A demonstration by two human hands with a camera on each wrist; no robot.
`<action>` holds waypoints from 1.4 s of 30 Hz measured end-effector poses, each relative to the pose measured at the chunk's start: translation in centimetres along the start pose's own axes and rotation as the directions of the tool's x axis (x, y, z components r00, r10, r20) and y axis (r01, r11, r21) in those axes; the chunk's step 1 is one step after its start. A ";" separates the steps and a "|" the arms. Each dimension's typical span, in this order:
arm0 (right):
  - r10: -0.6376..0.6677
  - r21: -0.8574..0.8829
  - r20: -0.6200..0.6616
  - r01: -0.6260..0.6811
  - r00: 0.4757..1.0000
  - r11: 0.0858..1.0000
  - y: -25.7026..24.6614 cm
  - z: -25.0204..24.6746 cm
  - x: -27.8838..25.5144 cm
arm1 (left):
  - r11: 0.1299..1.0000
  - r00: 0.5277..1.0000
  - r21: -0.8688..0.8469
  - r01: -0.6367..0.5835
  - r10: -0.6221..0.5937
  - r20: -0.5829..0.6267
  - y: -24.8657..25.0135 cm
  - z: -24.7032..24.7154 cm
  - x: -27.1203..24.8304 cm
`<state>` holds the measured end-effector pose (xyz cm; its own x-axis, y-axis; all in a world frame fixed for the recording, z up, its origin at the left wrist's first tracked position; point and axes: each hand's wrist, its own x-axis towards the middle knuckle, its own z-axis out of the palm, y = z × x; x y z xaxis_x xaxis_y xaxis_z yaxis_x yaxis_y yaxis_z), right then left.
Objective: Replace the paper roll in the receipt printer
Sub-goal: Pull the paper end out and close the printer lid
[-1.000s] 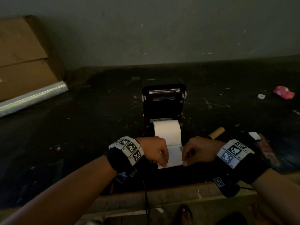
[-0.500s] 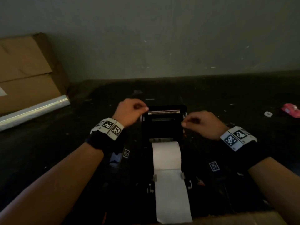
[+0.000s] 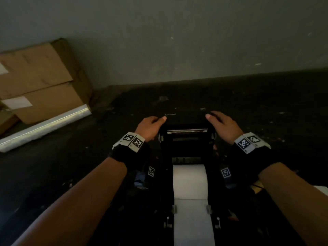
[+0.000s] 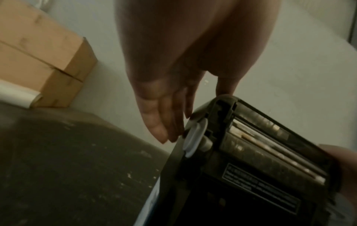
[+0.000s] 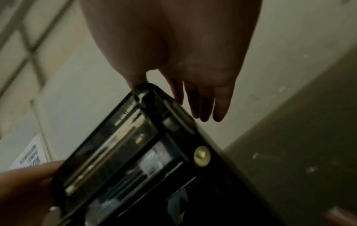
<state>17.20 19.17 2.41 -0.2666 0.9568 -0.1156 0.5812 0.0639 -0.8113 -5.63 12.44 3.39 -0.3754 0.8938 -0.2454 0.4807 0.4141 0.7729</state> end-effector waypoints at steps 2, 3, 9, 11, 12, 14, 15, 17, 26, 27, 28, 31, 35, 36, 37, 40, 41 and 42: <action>-0.006 0.023 -0.015 0.006 1.000 1.000 0.0 0.1 -1.2 | 0.999 1.000 -0.036 -0.018 0.018 -0.004 0.0 0.0 -1.1; -0.015 0.034 -0.034 0.016 0.999 0.999 0.1 0.1 -2.0 | 0.998 0.999 -0.044 -0.037 0.037 -0.013 -0.1 0.0 -1.8; -0.046 0.075 -0.121 0.056 0.992 0.996 1.8 1.6 -9.5 | 0.986 0.982 0.024 -0.167 0.164 0.096 -2.9 -0.3 -7.6; -0.038 0.057 -0.125 0.046 0.991 0.997 2.5 2.1 -12.5 | 0.972 0.967 0.103 -0.209 0.190 0.169 -4.3 0.1 -9.6; -0.020 0.032 -0.116 0.023 0.993 0.999 2.9 2.4 -13.9 | 0.970 0.960 0.121 -0.211 0.182 0.212 -5.0 0.4 -10.5; 0.041 -0.045 -0.086 -0.045 0.995 0.998 3.7 3.0 -16.6 | 0.971 0.940 0.127 -0.203 0.157 0.302 -6.3 0.9 -12.3; 0.065 -0.081 -0.071 -0.071 0.995 0.994 4.3 3.4 -17.7 | 0.970 0.929 0.128 -0.205 0.151 0.339 -6.8 1.2 -13.2; 0.086 -0.114 -0.045 -0.091 0.995 0.989 5.3 4.2 -19.3 | 0.964 0.916 0.149 -0.222 0.154 0.372 -8.0 2.0 -14.3; 0.155 -0.207 0.015 -0.148 0.988 0.967 7.9 6.6 -22.5 | 0.978 0.937 0.147 -0.150 0.093 0.336 -10.7 5.2 -16.8; 0.179 -0.181 0.019 -0.173 0.984 0.968 7.8 6.5 -22.3 | 0.980 0.939 0.132 -0.149 0.098 0.330 -10.8 5.4 -17.0; 0.195 -0.173 0.030 -0.187 0.980 0.967 7.6 6.5 -22.1 | 0.982 0.938 0.122 -0.141 0.094 0.333 -10.9 5.6 -17.1; 0.207 -0.172 0.071 -0.192 0.976 0.966 7.2 6.6 -21.5 | 0.990 0.936 0.076 -0.122 0.089 0.342 -11.5 6.2 -17.6; 0.217 -0.053 0.118 -0.212 0.969 0.976 8.0 7.4 -21.7 | 0.995 0.930 -0.037 -0.093 0.100 0.353 -12.5 6.9 -17.8; 0.222 -0.026 0.127 -0.220 0.967 0.975 8.4 7.6 -21.8 | 0.995 0.930 -0.058 -0.081 0.096 0.354 -12.7 7.1 -17.8; 0.227 -0.004 0.133 -0.228 0.965 0.974 8.7 7.8 -22.0 | 0.993 0.930 -0.086 -0.075 0.101 0.353 -12.9 7.3 -18.0; 0.230 0.026 0.140 -0.236 0.963 0.971 8.9 8.0 -22.1 | 0.987 0.924 -0.141 -0.078 0.124 0.361 -13.1 7.5 -18.1; 0.233 0.030 0.143 -0.240 0.962 0.970 8.9 8.0 -22.0 | 0.986 0.920 -0.150 -0.075 0.126 0.371 -13.1 7.5 -18.1; 0.234 0.030 0.148 -0.241 0.961 0.970 8.9 7.9 -22.0 | 0.985 0.917 -0.156 -0.072 0.127 0.378 -13.1 7.4 -18.1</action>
<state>22.16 -3.51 -6.78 -0.2338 0.8926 -0.3854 0.6053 -0.1766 -0.7762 0.70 -7.88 -6.59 0.0168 0.9372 -0.3483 0.3770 0.3167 0.8704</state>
